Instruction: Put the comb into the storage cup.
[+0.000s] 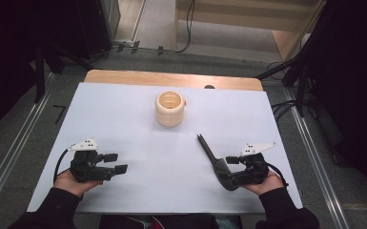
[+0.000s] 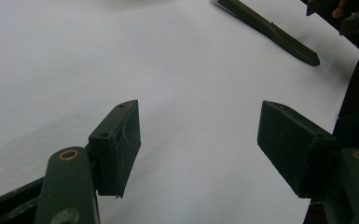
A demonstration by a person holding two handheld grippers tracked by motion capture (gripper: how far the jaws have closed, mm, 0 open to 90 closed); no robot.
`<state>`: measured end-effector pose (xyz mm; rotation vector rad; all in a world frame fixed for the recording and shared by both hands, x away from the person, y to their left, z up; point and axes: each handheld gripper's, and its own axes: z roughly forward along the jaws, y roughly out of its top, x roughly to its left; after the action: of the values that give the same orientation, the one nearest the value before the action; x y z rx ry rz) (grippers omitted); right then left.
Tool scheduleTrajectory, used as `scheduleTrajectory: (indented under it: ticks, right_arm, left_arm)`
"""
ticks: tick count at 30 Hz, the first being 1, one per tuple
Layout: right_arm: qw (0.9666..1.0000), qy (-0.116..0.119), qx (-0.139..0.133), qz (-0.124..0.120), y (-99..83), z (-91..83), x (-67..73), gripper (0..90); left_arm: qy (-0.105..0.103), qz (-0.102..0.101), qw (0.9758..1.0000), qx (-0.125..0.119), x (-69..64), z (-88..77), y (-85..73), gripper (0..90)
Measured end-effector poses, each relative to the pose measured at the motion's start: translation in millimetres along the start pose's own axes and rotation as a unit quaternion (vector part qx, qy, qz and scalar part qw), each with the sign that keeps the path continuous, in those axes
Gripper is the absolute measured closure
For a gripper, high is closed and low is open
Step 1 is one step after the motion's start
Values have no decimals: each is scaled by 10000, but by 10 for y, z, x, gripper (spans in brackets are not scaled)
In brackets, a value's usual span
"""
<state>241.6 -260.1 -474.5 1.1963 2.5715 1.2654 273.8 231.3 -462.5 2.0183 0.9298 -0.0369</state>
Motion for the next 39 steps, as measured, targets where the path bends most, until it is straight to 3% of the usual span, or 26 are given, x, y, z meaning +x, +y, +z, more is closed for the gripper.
scheduleTrajectory:
  ticks: [6,22,27,30,35,37,39]
  right_arm:
    - [9999,-67,-81,-99,-14,-44,-32,238]
    - [9990,-351,-129,257,-95,-216,-234,266]
    - [9988,-428,-69,222,-116,-229,-269,326]
    - [9986,-469,-35,253,-128,-237,-295,412]
    - [9978,-536,235,323,-185,-239,-325,703]
    - [9973,-579,402,224,-216,-215,-317,840]
    - [9961,-637,606,110,-239,-168,-293,877]
  left_arm:
    - [-1,13,10000,19,1,5,-5,304]
    - [15,-7,10000,33,16,10,-4,304]
    - [23,-15,10000,25,19,8,-4,304]
    - [23,-7,10000,16,24,3,-2,304]
    - [37,-9,10000,-15,19,-8,-5,304]
    - [49,-4,10000,-27,17,-7,-2,305]
    - [52,-4,10000,-31,13,-7,0,305]
